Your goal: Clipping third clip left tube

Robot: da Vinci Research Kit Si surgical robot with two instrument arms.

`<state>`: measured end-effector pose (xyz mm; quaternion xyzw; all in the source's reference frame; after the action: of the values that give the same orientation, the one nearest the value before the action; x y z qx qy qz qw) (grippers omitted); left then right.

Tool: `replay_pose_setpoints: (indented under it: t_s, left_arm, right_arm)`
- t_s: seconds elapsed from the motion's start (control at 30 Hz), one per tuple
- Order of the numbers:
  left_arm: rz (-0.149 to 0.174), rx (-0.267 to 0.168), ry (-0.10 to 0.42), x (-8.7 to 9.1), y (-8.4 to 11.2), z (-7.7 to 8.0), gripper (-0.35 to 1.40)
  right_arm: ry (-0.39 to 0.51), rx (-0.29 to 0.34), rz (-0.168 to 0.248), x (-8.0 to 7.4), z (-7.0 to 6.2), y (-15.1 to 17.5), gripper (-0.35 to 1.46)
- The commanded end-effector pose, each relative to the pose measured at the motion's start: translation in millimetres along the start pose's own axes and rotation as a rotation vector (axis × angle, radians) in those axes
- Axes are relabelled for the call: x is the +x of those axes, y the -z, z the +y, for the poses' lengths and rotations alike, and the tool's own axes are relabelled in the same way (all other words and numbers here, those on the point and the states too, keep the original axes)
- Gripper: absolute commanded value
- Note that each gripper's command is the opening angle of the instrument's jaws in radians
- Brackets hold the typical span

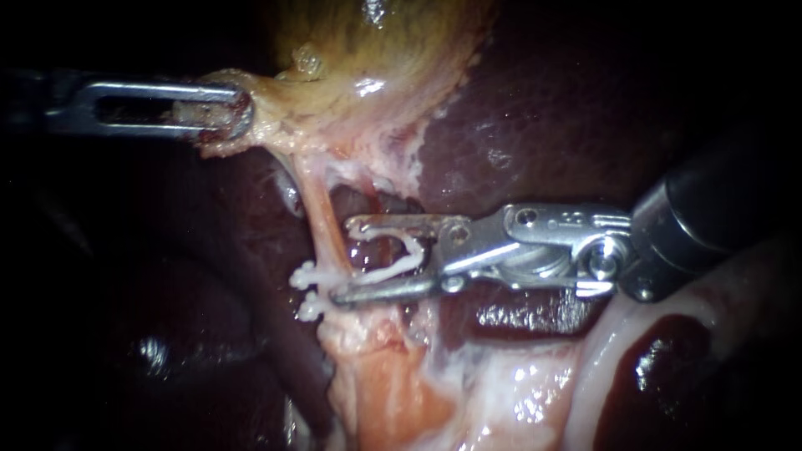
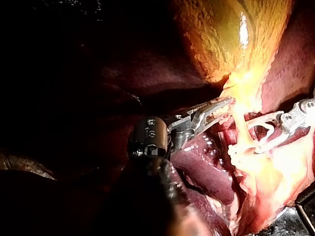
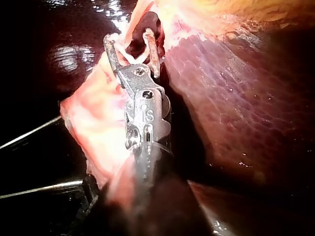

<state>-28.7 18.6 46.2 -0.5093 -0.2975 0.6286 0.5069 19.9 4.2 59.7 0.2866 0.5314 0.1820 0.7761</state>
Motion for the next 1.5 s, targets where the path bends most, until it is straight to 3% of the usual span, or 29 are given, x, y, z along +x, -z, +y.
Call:
replay_pose_setpoints:
  t_s: [0.03, 0.5, 0.77, 1.0, 1.3, 1.5]
  left_arm:
    - [0.002, 0.003, 0.0, 0.0, 0.0, 0.0, -0.35]
    - [0.002, 0.004, 0.0, 0.0, -0.2, 0.1, -0.35]
    - [0.002, 0.003, 0.0, 0.0, -0.2, 0.1, -0.35]
    - [0.002, 0.003, 0.0, 0.0, -0.2, 0.1, -0.35]
    - [0.002, 0.003, 0.0, 0.0, -0.2, 0.0, -0.35]
    - [0.002, 0.003, 0.0, 0.0, -0.2, 0.0, -0.35]
  right_arm:
    - [0.0, -0.002, 0.001, 0.2, 0.1, -0.4, 0.5]
    - [-0.03, 0.068, 0.085, 3.1, 0.0, -5.7, 0.5]
    - [-0.038, 0.115, 0.162, 5.1, -0.9, -5.9, 0.5]
    - [-0.054, 0.134, 0.229, 7.9, -1.4, -5.3, 0.49]
    - [-0.067, 0.136, 0.241, 9.0, -1.1, -4.6, 0.45]
    - [-0.189, 0.189, 0.23, 9.0, -1.3, -3.7, 0.25]
